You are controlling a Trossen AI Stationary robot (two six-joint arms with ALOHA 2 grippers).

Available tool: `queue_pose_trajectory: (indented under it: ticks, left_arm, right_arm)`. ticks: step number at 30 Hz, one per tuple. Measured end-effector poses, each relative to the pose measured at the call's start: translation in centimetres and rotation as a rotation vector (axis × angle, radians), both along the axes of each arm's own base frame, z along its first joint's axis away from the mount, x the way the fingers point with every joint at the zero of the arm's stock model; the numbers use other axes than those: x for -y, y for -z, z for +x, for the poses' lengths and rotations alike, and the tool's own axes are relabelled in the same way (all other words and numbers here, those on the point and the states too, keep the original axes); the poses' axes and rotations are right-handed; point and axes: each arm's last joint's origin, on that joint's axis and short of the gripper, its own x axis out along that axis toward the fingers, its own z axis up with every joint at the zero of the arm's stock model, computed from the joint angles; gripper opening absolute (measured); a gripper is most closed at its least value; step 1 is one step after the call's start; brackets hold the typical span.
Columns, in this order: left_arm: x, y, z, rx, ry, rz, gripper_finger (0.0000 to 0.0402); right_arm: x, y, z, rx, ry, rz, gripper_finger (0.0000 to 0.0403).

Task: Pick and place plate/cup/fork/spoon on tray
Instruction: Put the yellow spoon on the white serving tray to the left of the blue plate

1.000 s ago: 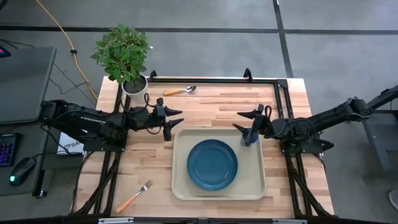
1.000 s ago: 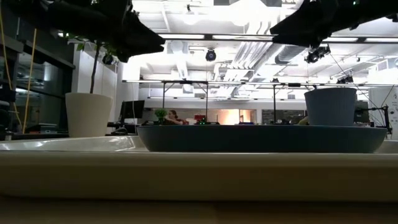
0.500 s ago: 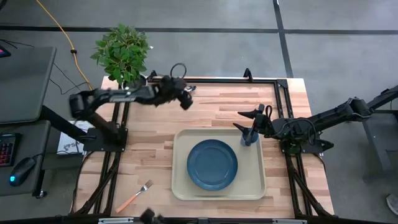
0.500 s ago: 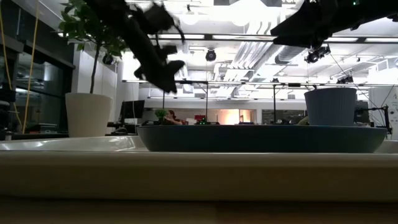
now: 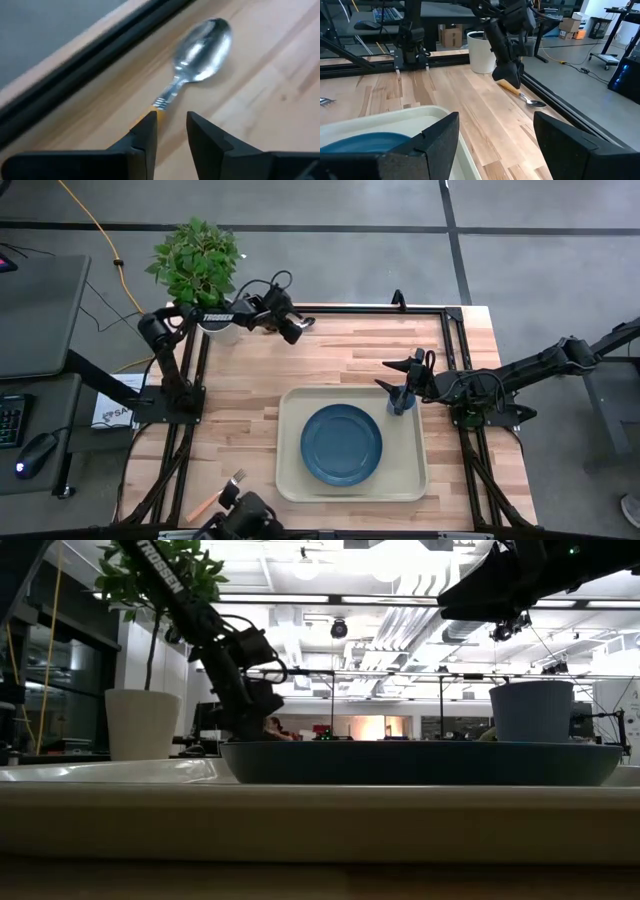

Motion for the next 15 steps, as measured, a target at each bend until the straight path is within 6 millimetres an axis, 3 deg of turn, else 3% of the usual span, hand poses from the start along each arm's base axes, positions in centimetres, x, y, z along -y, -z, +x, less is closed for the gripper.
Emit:
queue_pose_trajectory:
  ticks: [15]
  left_arm:
    - [-1.6, 0.4, -2.0, -0.026, 0.056, -0.011, 0.0176]
  right_arm:
    - [0.0, 0.0, 0.0, 0.000, 0.000, 0.000, 0.0248]
